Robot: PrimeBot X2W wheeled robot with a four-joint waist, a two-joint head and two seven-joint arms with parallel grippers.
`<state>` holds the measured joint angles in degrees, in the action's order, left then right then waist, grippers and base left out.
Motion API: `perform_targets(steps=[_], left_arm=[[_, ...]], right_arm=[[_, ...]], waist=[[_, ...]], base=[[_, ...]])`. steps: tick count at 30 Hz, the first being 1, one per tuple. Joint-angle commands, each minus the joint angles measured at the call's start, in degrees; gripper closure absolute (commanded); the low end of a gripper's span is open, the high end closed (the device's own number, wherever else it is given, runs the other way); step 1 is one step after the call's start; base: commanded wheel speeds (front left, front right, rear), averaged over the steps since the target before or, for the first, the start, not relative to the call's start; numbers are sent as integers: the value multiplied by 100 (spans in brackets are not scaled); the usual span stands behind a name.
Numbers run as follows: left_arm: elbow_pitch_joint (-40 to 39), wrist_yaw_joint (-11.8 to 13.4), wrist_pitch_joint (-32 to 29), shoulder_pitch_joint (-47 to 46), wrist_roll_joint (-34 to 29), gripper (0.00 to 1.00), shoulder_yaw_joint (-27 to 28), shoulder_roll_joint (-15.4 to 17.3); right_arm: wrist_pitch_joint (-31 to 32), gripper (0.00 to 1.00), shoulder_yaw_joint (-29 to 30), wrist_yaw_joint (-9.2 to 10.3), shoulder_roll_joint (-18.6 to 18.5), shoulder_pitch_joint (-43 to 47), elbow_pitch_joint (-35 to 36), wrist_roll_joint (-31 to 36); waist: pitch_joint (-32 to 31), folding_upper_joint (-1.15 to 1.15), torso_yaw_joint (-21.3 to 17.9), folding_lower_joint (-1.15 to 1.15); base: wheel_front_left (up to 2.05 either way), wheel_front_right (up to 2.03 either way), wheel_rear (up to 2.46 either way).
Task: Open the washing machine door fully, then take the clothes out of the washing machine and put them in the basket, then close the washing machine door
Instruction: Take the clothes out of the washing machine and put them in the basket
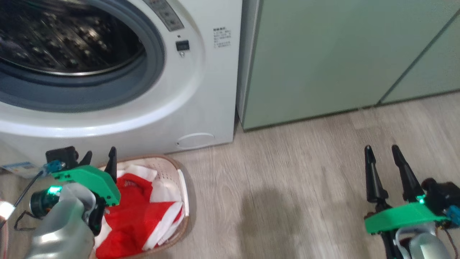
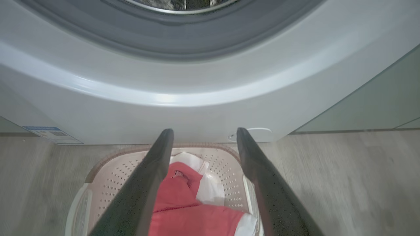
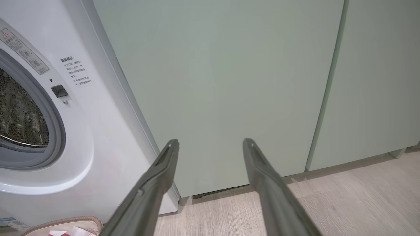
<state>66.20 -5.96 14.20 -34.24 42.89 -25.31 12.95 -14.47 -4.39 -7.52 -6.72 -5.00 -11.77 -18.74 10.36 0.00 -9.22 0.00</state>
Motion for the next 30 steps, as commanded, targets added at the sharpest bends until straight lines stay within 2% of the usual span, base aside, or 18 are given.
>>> perform_targets(steps=[1, 4, 5, 11, 16, 22, 30], left_arm=[[-569, 35, 77, 125, -129, 0, 451, 328], [-1265, 52, 78, 512, -396, 0, 843, 351], [-1265, 52, 78, 512, -396, 0, 843, 351], [-2385, 18, 79, 1314, -941, 0, 1650, 192], [-3003, -30, 79, 1805, -1335, 0, 2169, 42], [-3220, -90, 79, 2086, -1640, 0, 2505, -82], [-3249, -140, 79, 2181, -1880, 0, 2571, -163]], right_arm=[[-53, 0, -34, 3, -35, 128, 159, -31], [-53, 0, 17, 3, -42, 277, 169, -38], [-53, 0, 17, 3, -42, 277, 169, -38], [-53, 0, 102, 3, -51, 540, 211, -46], [-53, 0, 224, 3, -36, 663, 279, -48], [-53, 0, 291, 3, -15, 788, 307, -19], [-53, 0, 313, 3, -26, 834, 325, -25]], waist=[[-390, 0, 158, 0], [-622, 0, 238, 0], [-622, 0, 238, 0], [-1020, 0, 372, 0], [-1212, 0, 459, 0], [-1367, 0, 545, 0], [-1455, 0, 612, 0]], base=[[0, 0, 0], [0, 0, 0], [0, 0, 0], [0, 0, 0], [0, 0, 0], [0, 0, 0], [0, 0, 0]])
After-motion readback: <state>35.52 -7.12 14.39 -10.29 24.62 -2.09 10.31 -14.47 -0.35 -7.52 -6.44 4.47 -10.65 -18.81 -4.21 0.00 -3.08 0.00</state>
